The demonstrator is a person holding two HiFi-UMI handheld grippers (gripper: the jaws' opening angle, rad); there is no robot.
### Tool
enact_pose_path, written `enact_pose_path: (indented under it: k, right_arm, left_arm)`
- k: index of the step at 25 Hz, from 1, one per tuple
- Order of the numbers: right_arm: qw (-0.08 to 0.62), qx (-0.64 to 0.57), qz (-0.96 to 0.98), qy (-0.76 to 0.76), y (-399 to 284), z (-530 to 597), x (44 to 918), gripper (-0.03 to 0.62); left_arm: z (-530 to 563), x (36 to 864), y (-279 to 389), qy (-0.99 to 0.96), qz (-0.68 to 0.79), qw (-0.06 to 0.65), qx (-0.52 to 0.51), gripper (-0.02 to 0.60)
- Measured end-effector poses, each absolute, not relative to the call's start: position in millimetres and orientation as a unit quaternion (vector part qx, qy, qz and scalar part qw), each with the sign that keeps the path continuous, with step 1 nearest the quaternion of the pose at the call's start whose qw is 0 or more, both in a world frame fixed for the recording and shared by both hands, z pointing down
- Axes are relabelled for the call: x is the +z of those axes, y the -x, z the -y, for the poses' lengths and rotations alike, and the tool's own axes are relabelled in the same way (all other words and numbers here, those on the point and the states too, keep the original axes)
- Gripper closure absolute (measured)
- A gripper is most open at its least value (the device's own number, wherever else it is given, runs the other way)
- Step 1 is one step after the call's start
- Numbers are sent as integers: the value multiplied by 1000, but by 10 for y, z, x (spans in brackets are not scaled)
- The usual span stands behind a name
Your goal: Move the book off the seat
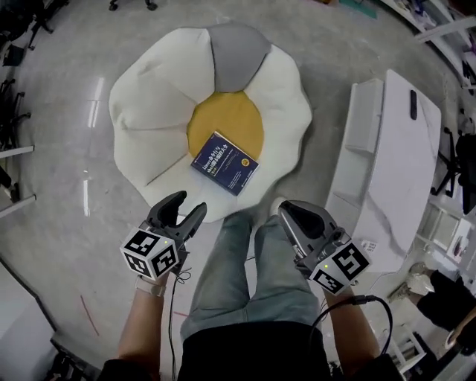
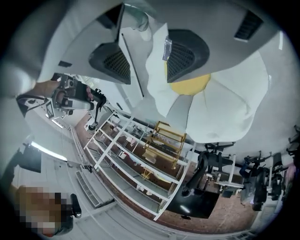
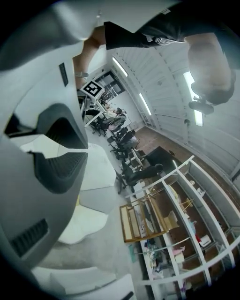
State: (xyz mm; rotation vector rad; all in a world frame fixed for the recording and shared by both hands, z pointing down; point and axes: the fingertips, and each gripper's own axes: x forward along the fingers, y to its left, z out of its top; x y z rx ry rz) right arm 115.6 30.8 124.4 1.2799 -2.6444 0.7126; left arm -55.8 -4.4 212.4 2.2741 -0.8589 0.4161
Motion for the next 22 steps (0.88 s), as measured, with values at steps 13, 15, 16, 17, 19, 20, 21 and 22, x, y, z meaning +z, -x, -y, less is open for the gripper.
enact_pose_path:
  k: [13,15,16,17,19,20,21,22]
  right_arm:
    - [93,306,839,-440,-1240,-128,3138,576]
    - [89,321,831,-446,-1283,-109,3383,569]
    - [89,330,827,-447,-1292,-105,3517,563]
    - [90,339,824,-445,-1292,-104,3659,555]
    - [96,357,819,-439,-1267,-103,3954,530]
    - [100,365,817,-435,-1245,-104,4100,517]
    - [102,374,814,-433,-1221,-104,4246,509]
    - [104,383,810,-432,-1199,-102,4392,499]
  left_arm:
    - [749,3891,547,-866,289,328,243,309]
    - [894,4150,537,-865,282,323,260,297]
    - [968,4278,532,-865,277,319,269,295]
    - [1045,4405,530,-866,274,313,279,295]
    - [1194,4658,541,-864,270,302,299,293]
    - [1260,4787,555,-862,269,300,307,291]
    - [1317,4918,573,-859,268,302,315,291]
    - [1367,5049,594,-856,265,306,322,287]
